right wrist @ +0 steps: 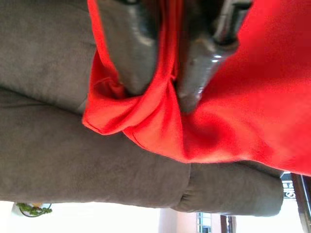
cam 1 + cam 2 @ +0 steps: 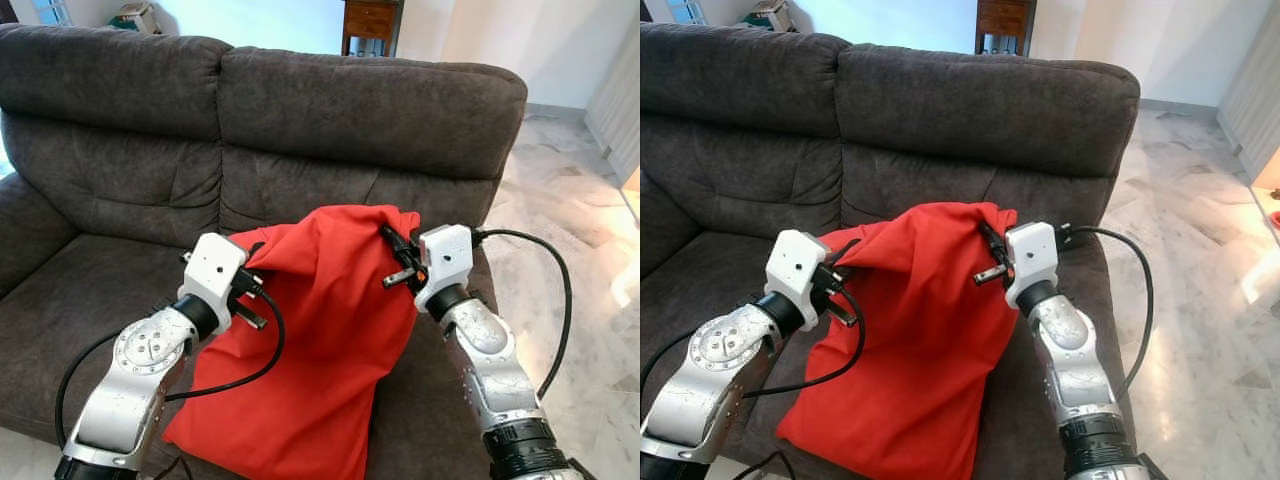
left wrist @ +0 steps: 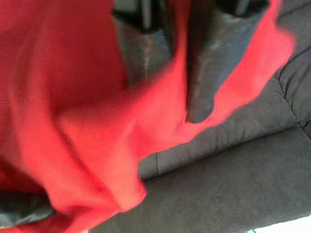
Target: Move the pillow to the sofa from floor
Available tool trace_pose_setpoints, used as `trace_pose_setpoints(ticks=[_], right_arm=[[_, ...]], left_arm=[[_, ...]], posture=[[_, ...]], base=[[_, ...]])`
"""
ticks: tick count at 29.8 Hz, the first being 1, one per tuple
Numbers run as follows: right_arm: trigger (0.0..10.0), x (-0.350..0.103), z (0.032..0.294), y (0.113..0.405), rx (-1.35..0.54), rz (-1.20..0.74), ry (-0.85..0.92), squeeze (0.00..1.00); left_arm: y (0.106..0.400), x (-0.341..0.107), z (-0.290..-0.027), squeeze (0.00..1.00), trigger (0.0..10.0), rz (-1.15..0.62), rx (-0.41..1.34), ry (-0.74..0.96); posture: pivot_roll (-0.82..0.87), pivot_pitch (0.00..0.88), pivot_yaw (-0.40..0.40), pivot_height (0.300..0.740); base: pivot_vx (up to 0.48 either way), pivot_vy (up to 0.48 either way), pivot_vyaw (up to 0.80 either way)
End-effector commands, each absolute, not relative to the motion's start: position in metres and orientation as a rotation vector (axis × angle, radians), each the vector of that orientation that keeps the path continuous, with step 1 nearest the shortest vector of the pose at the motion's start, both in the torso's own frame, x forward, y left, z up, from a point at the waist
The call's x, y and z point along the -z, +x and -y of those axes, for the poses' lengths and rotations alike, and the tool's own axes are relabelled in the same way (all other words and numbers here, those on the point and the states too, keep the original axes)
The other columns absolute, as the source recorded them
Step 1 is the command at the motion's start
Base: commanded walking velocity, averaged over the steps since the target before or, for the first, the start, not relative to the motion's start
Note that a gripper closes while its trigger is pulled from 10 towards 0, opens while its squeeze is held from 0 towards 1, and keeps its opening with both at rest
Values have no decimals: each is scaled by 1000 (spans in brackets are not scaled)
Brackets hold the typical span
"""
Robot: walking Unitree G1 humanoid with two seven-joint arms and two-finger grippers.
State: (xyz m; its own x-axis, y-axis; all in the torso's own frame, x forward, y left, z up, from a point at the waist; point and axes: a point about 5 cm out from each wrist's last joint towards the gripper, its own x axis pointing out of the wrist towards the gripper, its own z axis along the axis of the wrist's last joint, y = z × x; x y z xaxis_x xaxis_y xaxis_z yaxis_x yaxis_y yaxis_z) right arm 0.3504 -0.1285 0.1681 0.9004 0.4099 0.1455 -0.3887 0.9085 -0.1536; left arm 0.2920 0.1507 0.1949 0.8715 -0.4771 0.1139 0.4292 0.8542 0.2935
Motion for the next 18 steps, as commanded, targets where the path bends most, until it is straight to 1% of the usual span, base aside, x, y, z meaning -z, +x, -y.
trace_pose_setpoints(ticks=[1, 11, 12, 16, 17, 18], right_arm=[[10000, -177, 124, 352, -424, 214, -127, 1000], [10000, -178, 123, 350, -428, 228, -126, 1000], [10000, -177, 126, 351, -401, 228, -132, 0], [10000, -174, 137, 353, -334, 217, -129, 0], [10000, -167, 151, 353, -246, 185, -114, 0], [10000, -162, 161, 353, -194, 163, -103, 0]], left_arm=[[292, -194, -151, 1000, 10000, 189, 474, 278], [291, -193, -146, 1000, 10000, 192, 487, 276], [291, -192, -145, 1000, 10000, 193, 490, 275], [291, -190, -142, 1000, 10000, 189, 495, 273], [292, -183, -143, 894, 10000, 165, 494, 255], [292, -176, -145, 537, 10000, 140, 485, 252]], posture=[[26, 102, 2, 740], [24, 101, 1, 740], [23, 101, 1, 740], [26, 96, 1, 740], [26, 95, 1, 740], [26, 92, 1, 740]], base=[[0, 0, 0], [0, 0, 0], [0, 0, 0], [0, 0, 0], [0, 0, 0], [0, 0, 0]])
